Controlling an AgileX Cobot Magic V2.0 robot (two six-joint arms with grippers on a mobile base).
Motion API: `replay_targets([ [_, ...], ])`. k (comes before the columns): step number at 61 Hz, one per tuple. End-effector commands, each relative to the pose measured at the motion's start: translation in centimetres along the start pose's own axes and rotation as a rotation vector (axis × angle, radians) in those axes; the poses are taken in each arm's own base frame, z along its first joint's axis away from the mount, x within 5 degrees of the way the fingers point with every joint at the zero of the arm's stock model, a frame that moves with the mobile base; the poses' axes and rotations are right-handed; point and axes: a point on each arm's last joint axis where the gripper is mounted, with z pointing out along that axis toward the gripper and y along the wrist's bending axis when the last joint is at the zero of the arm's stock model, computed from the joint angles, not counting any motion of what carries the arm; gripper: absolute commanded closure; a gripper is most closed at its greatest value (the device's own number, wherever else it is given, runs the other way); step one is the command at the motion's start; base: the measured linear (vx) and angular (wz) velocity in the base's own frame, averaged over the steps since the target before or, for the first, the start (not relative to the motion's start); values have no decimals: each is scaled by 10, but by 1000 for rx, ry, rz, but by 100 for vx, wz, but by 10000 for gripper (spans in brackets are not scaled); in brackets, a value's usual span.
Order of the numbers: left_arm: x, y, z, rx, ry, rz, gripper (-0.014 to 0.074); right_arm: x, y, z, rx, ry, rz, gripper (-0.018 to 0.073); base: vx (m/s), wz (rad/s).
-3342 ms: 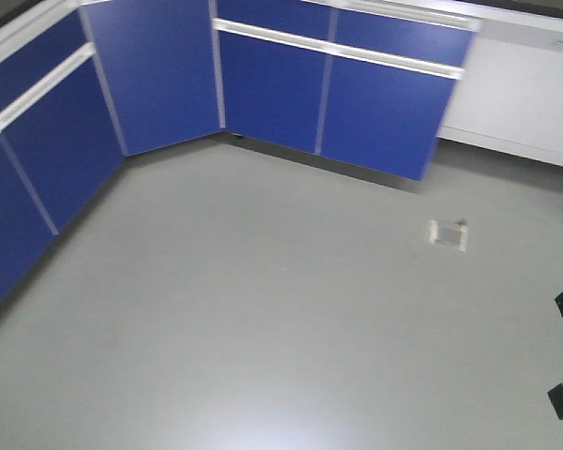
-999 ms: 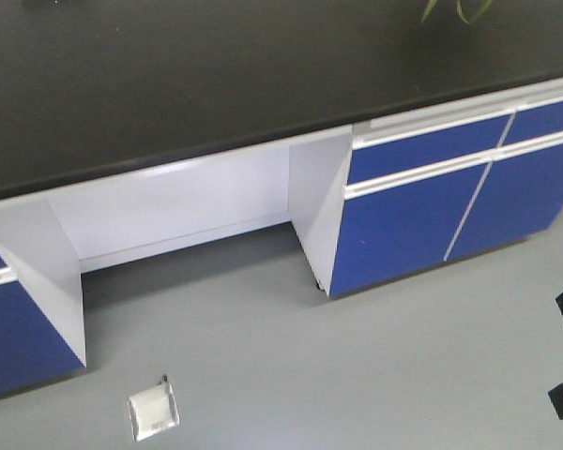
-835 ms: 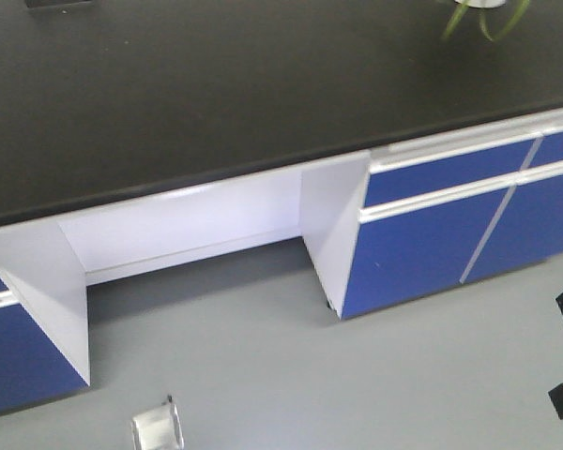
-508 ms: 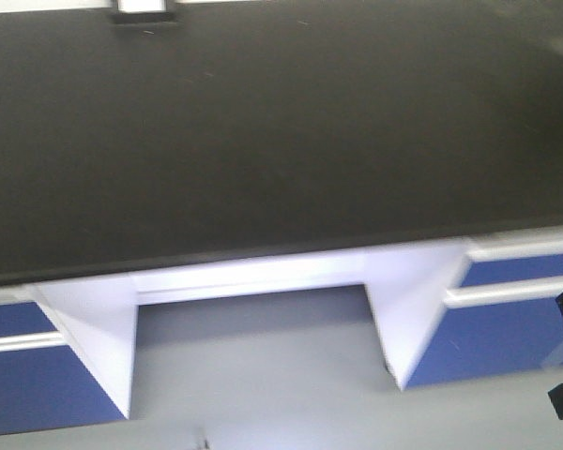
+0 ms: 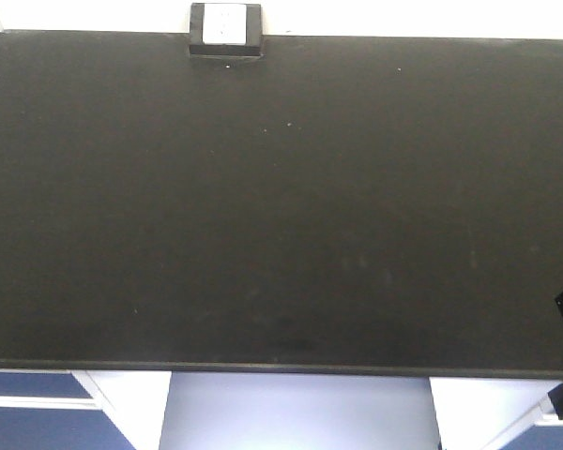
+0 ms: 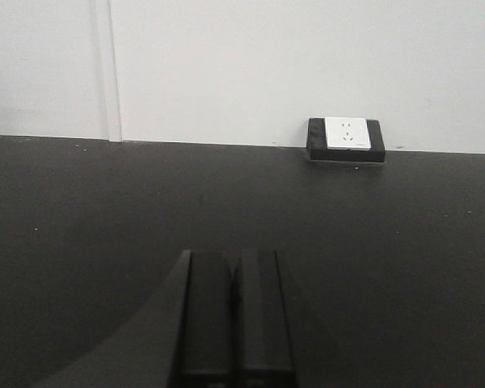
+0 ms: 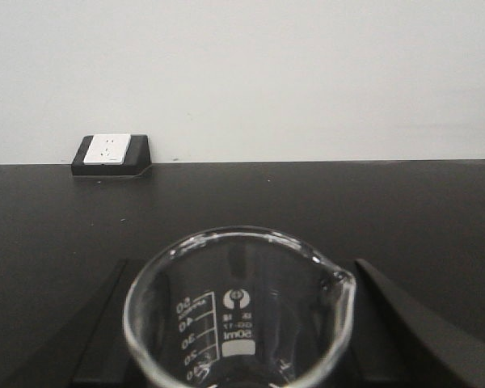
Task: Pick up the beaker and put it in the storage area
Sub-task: 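Extend the right arm holding the beaker out over the bench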
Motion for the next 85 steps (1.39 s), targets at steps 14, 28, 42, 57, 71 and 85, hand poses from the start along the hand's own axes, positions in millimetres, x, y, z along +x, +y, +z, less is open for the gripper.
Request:
replay_targets([
  [14,-1,-2,0,28,-77,-11,605,-5,0,-1,-3,-86,-10,562,8,5],
  [28,-1,-2,0,28,-77,-11,605,-5,0,-1,-3,-86,-10,562,1,1],
  [42,-1,-2,0,28,-77,-11,605,-8,0,-1,-5,-113,-10,562,0,0],
  [57,-1,-2,0,28,-77,-11,605,-41,0,-7,-22,-348,150,562,0,0],
  [71,-1,-2,0,28,-77,-11,605,-86,3,24,5,-209,55,562,0,0],
  [85,-1,-2,0,28,-77,-11,605,-114,6,110,18,24,-104,562,0,0],
])
